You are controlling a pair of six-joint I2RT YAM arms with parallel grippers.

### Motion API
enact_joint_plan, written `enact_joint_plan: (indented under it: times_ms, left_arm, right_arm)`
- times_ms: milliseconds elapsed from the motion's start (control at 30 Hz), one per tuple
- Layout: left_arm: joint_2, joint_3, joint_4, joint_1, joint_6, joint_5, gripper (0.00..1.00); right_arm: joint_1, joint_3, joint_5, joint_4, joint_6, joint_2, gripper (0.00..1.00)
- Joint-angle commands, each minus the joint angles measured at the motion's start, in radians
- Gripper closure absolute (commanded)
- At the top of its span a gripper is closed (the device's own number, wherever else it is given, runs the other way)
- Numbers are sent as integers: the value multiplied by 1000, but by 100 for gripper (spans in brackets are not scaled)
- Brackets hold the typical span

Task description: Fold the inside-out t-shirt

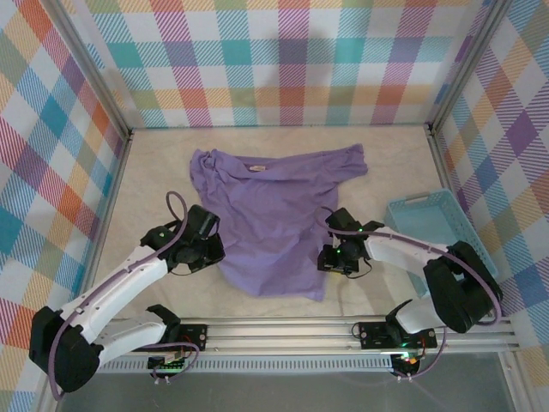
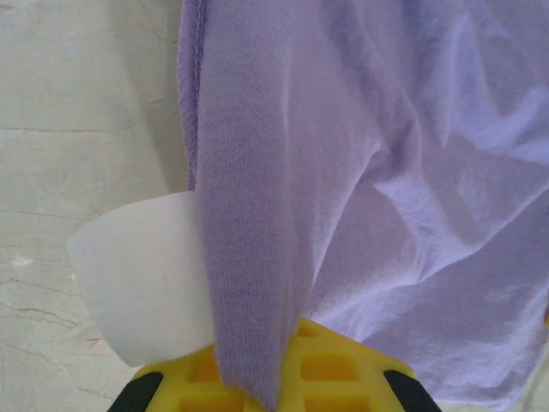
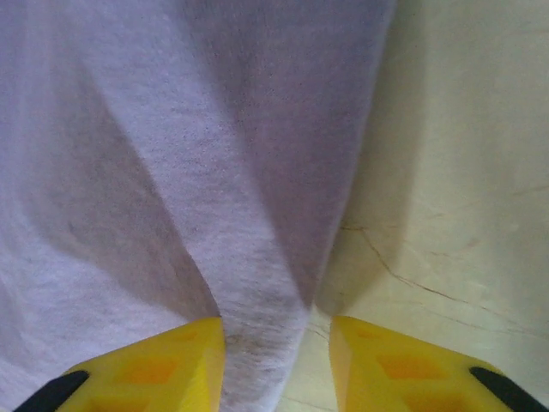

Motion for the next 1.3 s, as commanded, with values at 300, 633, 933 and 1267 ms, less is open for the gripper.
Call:
enact_joint_plan:
  times_ms: [300, 633, 933, 1267]
  left_arm:
    - [43, -3, 14, 1, 5, 37, 95]
    - [-15, 50, -29, -7, -22, 58, 86]
    - [382, 86, 105, 117, 108, -105, 69]
    - [497, 225, 28, 178, 201, -306, 28]
  right_arm:
    - [33, 176, 346, -280, -49, -58, 100]
    - [32, 368, 475, -492, -116, -198, 100]
    - [-36, 520, 383, -276, -199, 210, 100]
    - [-114, 726, 436, -331, -267, 393, 63]
